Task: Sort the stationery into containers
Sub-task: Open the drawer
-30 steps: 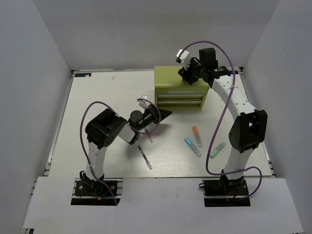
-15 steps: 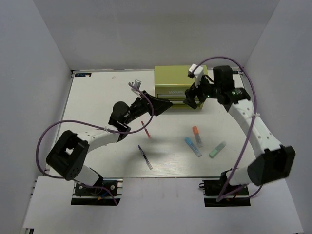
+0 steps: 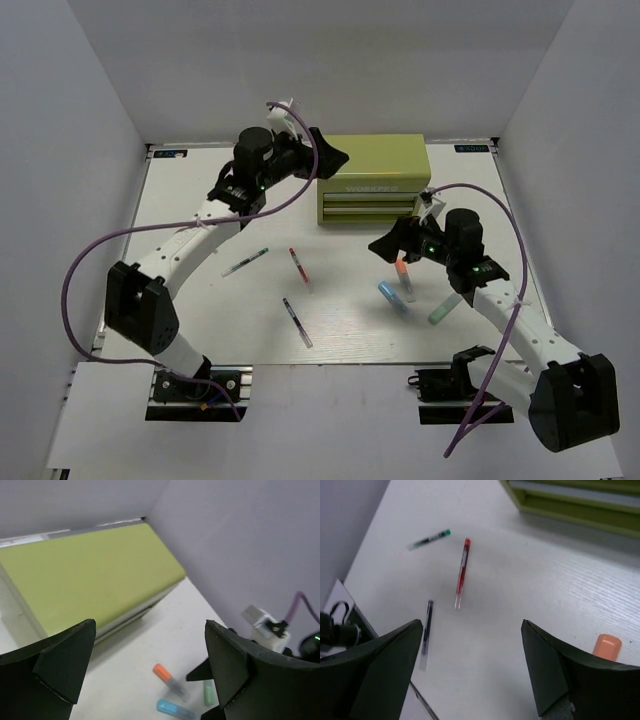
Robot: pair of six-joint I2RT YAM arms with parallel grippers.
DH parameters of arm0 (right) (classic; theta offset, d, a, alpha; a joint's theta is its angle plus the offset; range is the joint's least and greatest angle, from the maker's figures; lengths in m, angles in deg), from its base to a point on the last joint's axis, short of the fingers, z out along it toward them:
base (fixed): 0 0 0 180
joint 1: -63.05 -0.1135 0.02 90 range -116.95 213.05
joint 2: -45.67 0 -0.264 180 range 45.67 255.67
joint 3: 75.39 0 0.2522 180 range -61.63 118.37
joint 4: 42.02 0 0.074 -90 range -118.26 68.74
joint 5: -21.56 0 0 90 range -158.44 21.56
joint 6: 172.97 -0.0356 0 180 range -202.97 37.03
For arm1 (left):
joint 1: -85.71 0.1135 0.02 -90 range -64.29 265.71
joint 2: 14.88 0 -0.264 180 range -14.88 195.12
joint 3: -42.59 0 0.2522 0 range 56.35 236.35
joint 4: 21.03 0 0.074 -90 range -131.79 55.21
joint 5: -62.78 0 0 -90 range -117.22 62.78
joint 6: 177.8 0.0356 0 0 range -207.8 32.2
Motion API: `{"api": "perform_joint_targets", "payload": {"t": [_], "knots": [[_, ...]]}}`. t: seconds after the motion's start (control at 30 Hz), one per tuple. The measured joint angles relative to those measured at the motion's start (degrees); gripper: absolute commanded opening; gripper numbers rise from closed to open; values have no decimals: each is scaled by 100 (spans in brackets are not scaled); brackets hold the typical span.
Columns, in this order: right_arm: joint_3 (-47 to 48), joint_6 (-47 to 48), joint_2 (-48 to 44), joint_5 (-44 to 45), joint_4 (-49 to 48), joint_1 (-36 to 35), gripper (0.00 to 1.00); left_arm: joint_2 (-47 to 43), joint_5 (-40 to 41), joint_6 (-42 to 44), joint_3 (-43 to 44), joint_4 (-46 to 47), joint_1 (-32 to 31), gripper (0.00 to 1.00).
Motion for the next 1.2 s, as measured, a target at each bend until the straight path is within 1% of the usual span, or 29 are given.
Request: {"api": "perform_joint_targets", "payload": {"t": [0.07, 0.1, 0.17, 0.23, 0.33, 0.47, 0.57, 0.63, 0.67, 0.7, 0.77, 0.9, 1.03, 1.1, 1.2], "knots": [[-57, -374, 59, 229, -345, 24, 77, 313, -7, 114, 369, -267, 105, 99], [-92, -549, 81, 356, -555, 37, 72, 466, -22, 153, 509, -365, 153, 98], [-186, -876, 144, 590, -953, 70, 68, 745, -57, 210, 706, -529, 229, 98], [-334, -1255, 245, 782, -1388, 107, 67, 981, -96, 249, 811, -691, 291, 97], [-634, -1729, 411, 925, -1810, 160, 67, 1215, -192, 280, 903, -876, 374, 97], [-1086, -2369, 671, 1032, -2358, 243, 75, 1307, -330, 297, 962, -1014, 437, 97], [-1300, -2579, 874, 1034, -2765, 317, 75, 1307, -428, 310, 1054, -1038, 461, 96], [-1366, -2577, 940, 1032, -3073, 352, 71, 1340, -483, 326, 1176, -1036, 474, 96], [-1381, -2540, 957, 1029, -3244, 369, 63, 1373, -503, 337, 1259, -1025, 474, 96], [-1388, -2404, 966, 1001, -3414, 374, 61, 1403, -514, 341, 1318, -1012, 474, 96], [-1410, -2140, 970, 905, -3766, 376, 61, 1480, -553, 345, 1419, -990, 474, 96], [-1460, -1464, 970, 452, -4280, 376, 75, 1591, -647, 356, 1447, -997, 474, 96], [-1480, -623, 973, -284, -4627, 376, 80, 1661, -684, 356, 1449, -1001, 474, 96], [-1480, -496, 1027, -529, -4734, 374, 82, 1661, -719, 358, 1449, -1005, 474, 96], [-1478, -667, 1196, -654, -4787, 402, 88, 1661, -787, 358, 1456, -1012, 474, 96]]}}
